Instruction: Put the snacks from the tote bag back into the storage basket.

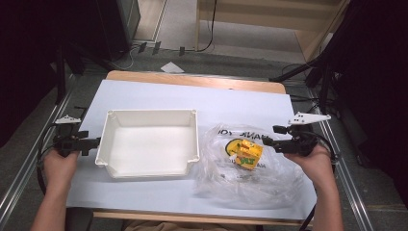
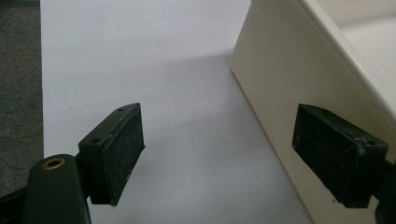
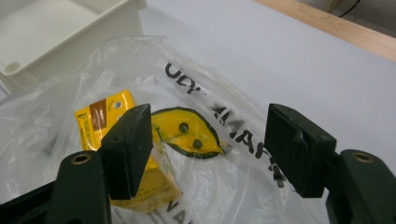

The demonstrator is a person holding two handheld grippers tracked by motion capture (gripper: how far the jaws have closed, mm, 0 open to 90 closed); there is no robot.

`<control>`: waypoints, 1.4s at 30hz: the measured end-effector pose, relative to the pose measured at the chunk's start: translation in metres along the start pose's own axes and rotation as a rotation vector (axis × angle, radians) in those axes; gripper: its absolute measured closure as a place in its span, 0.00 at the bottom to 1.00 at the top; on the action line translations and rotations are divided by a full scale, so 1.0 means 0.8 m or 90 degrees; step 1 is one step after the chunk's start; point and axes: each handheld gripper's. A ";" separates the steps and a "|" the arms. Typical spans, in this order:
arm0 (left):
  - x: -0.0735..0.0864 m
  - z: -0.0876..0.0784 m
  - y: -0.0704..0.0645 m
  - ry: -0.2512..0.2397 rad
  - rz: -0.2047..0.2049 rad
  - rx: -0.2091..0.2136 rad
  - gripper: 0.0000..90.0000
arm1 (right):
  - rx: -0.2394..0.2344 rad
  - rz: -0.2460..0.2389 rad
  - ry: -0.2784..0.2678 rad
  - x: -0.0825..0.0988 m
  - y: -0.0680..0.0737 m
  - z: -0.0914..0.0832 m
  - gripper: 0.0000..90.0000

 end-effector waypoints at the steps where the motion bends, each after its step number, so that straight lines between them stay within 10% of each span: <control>1: 0.000 0.000 0.000 0.000 0.000 -0.001 0.20 | 0.001 0.007 -0.006 0.000 -0.001 0.000 0.37; 7: 0.000 0.000 0.000 0.000 0.000 -0.002 0.20 | -0.005 0.044 -0.033 -0.002 -0.002 0.000 0.37; 31: -0.008 0.003 0.002 -0.014 -0.010 -0.011 0.20 | -0.013 0.048 -0.023 0.003 -0.003 -0.011 0.46; 42: -0.008 0.003 0.002 -0.014 -0.010 -0.011 0.20 | -0.013 0.034 -0.017 0.004 -0.004 -0.016 0.35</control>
Point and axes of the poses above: each handheld gripper's, and its own axes: z roughly forward along the jaws, x roughly out of its underside, y roughly to its left, and after that the axes turned 14 degrees about x, right-handed
